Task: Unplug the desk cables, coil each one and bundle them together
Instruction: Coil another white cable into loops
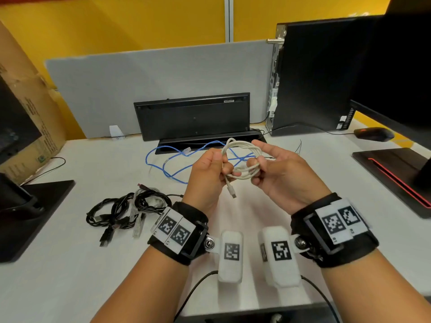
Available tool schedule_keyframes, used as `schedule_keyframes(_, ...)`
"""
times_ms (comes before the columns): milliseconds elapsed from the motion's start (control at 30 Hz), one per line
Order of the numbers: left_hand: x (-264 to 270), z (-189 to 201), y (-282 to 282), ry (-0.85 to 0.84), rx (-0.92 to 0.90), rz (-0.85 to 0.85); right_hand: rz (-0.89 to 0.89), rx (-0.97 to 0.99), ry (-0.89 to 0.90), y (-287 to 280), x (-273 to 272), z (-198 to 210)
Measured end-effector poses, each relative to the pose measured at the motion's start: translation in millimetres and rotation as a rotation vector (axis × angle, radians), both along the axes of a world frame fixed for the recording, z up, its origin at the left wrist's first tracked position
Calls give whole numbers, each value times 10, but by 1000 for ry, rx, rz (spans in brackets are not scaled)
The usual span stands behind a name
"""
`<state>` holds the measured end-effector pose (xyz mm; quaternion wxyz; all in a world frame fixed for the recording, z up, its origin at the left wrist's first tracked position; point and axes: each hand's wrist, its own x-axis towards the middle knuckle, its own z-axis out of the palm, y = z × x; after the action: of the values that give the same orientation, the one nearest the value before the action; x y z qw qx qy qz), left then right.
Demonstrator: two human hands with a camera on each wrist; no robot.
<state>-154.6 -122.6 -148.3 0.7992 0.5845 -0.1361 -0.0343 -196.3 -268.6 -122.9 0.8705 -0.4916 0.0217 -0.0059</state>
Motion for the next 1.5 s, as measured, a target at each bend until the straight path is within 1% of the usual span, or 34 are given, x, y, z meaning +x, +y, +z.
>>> schedule_keyframes(67, -5, -1, -34, 19, -38, 5, 79, 93, -10, 23, -13, 27)
schedule_keyframes(100, -10, -2, -43, 29, -55, 4, 120, 93, -32, 36, -15, 37)
schedule_keyframes(133, -13, -7, -46, 41, -70, 5, 139, 41, -49, 46, -15, 38)
schedule_keyframes(167, -16, -9, -45, 55, -85, 8, 118, -52, -48, 47, -7, 36)
schedule_keyframes(233, -20, -5, -44, 83, -118, 20, 3, -309, -34, 34, 19, 11)
schedule_keyframes(300, -25, 10, -46, 85, -146, 41, -95, -537, -74, 29, 35, -21)
schedule_keyframes(367, -30, 29, -27, 81, -163, 58, -145, -628, -116, 0, 54, -55)
schedule_keyframes(533, -29, 70, 33, 87, -140, 60, -169, -606, -205, -62, 62, -62)
schedule_keyframes(700, -7, 91, 67, 95, -27, 18, -248, -655, -289, -90, 76, -44)
schedule_keyframes(800, -26, 111, 87, 88, 18, -22, -268, -751, -296, -126, 95, -34)
schedule_keyframes(933, -4, 138, 101, 37, 200, 37, -287, -926, -284, -137, 115, -12)
schedule_keyframes(1000, -8, 167, 98, 28, 256, 18, -271, -1003, -286, -123, 109, 3)
schedule_keyframes(1067, -24, 179, 73, -5, 311, 11, -264, -1038, -301, -103, 99, 11)
schedule_keyframes(1167, -53, 163, 29, -81, 368, 10, -256, -1032, -295, -71, 86, 25)
schedule_keyframes(1233, -36, 130, 25, -111, 439, 50, -265, -959, -273, -62, 86, 27)
schedule_keyframes(1267, -20, 114, 31, -106, 459, 82, -267, -905, -248, -56, 84, 29)
schedule_keyframes(1333, 15, 86, 42, -67, 434, 125, -261, -821, -198, -43, 82, 37)
schedule_keyframes(1400, 33, 62, 39, -58, 425, 147, -249, -828, -176, -41, 85, 40)
schedule_keyframes(1500, 65, 28, 62, -69, 399, 198, -231, -906, -186, -65, 74, 63)
